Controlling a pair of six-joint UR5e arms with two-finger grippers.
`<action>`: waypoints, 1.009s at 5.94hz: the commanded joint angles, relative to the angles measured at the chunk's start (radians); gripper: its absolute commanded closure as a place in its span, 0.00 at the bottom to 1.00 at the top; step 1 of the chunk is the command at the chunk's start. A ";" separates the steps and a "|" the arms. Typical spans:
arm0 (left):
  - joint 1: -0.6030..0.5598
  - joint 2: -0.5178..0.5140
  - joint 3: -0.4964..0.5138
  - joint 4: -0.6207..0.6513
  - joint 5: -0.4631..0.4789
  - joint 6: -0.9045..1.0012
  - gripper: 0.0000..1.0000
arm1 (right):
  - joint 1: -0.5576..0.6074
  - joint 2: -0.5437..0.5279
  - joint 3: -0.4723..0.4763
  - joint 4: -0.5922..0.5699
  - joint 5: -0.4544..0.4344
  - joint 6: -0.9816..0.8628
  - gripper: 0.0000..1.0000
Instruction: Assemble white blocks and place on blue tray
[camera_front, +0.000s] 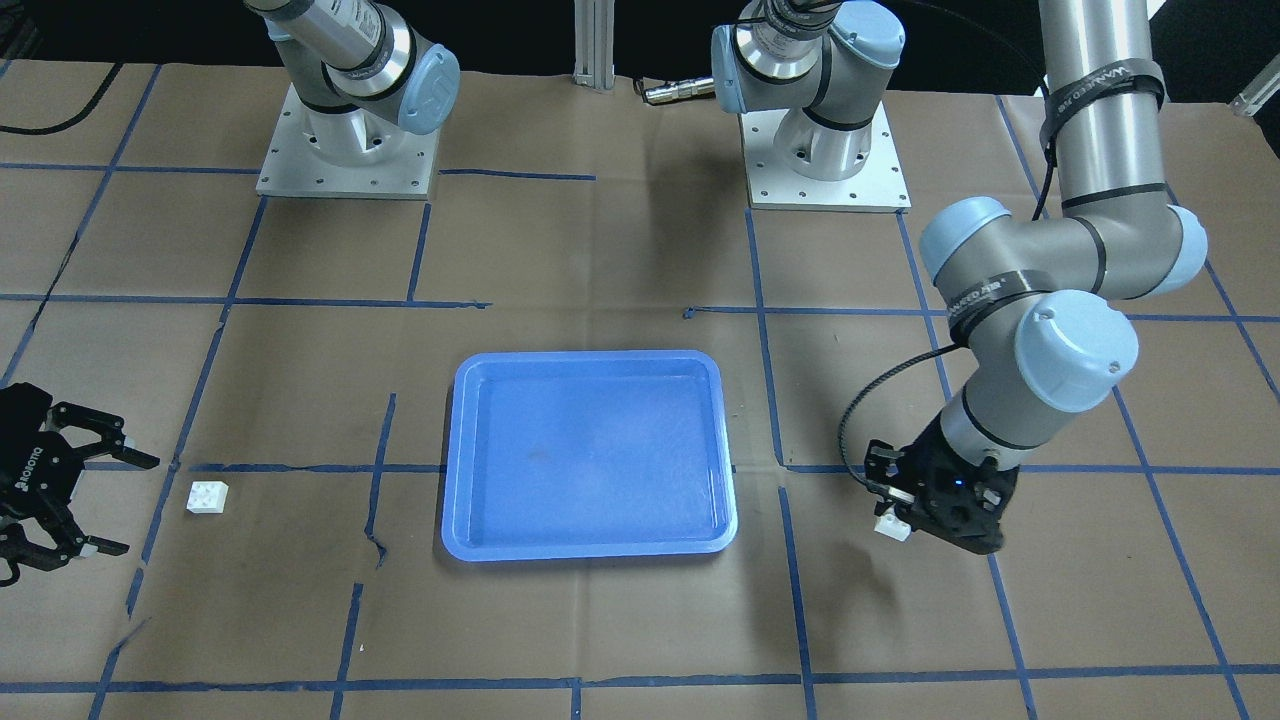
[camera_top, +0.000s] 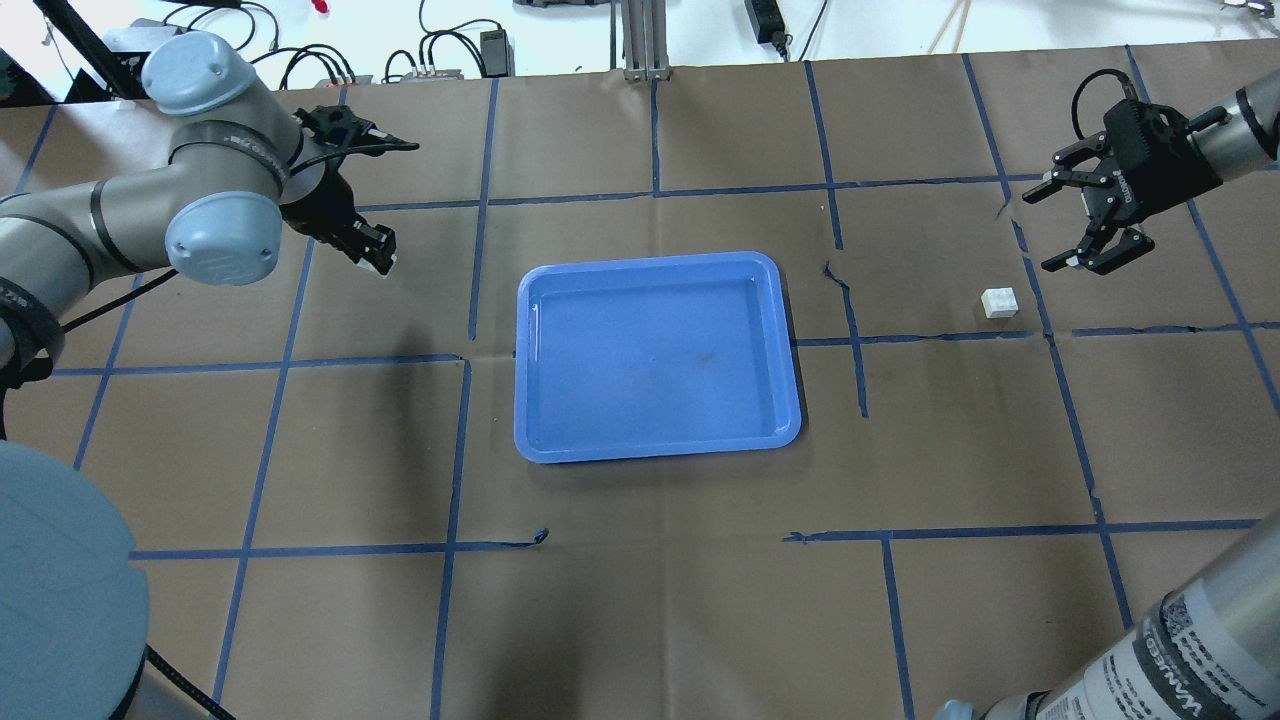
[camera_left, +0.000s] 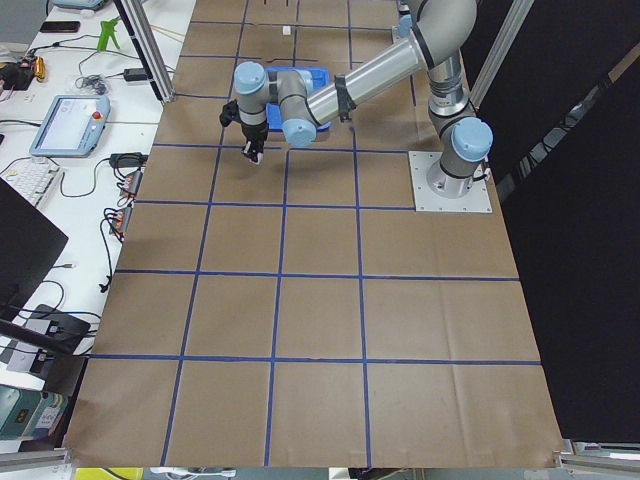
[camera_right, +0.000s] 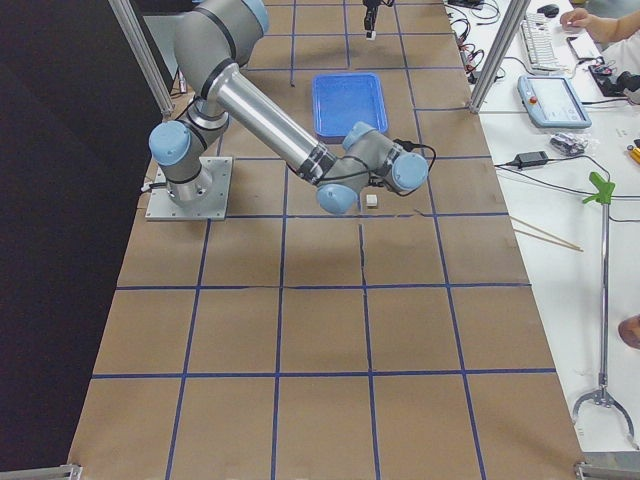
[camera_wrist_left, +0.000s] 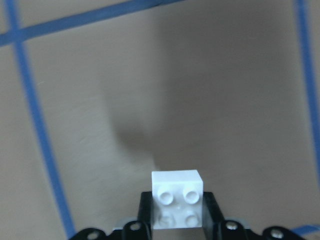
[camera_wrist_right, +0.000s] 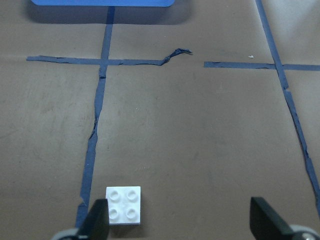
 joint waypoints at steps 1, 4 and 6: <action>-0.171 0.025 0.000 -0.004 -0.004 0.309 0.88 | -0.007 0.064 0.032 -0.032 0.014 -0.072 0.00; -0.393 -0.025 0.001 0.008 -0.015 0.537 0.88 | -0.007 0.063 0.045 -0.023 0.005 -0.078 0.00; -0.483 -0.089 -0.002 0.011 -0.015 0.532 0.87 | -0.012 0.061 0.069 -0.009 -0.003 -0.080 0.00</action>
